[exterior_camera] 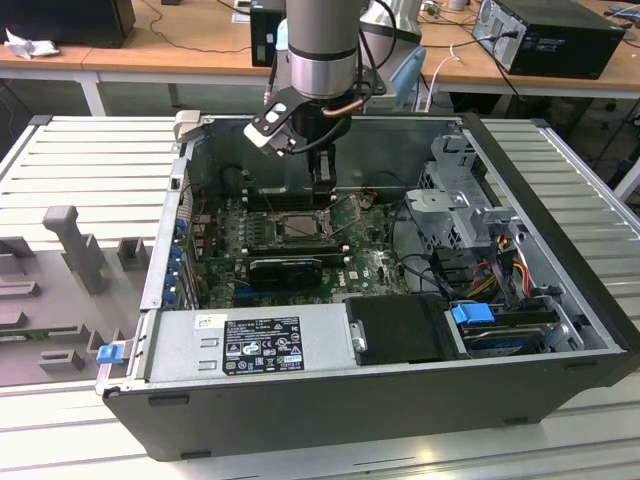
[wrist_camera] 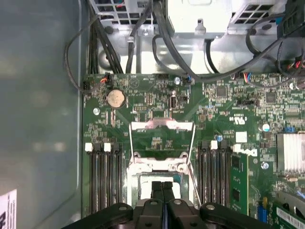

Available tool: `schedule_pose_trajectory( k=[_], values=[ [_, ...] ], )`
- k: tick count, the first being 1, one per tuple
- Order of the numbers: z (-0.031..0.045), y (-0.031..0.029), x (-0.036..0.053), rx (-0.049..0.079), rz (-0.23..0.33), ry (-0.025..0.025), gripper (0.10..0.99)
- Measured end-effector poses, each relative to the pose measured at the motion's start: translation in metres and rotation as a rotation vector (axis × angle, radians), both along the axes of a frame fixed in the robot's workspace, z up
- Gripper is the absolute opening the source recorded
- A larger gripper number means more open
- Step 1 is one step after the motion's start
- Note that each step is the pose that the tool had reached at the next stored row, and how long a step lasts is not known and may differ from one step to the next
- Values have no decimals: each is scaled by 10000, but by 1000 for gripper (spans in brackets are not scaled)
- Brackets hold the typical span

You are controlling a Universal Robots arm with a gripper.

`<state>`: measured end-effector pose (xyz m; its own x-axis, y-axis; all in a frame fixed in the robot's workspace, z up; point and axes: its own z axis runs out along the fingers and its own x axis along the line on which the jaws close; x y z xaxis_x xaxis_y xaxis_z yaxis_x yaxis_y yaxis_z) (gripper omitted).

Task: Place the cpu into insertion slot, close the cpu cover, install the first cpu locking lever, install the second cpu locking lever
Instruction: 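Close the cpu cover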

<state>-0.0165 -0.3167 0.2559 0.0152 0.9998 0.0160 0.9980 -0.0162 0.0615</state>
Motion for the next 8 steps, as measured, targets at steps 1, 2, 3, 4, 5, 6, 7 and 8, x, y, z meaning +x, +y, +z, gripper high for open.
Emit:
schedule_pose_trajectory(
  k=[1, 2, 3, 4, 5, 6, 7, 8],
  values=[
    [0, 0, 9, 0, 1, 0, 106],
    [0, 0, 18, 0, 1, 0, 106],
    [0, 0, 23, 0, 1, 0, 106],
    [0, 0, 28, 0, 1, -1, 106],
    [0, 0, 34, 0, 1, 0, 106],
    [0, 0, 38, 0, 1, 0, 106],
    [0, 0, 43, 0, 1, 0, 106],
    [0, 0, 48, 0, 1, -1, 106]
  ],
)
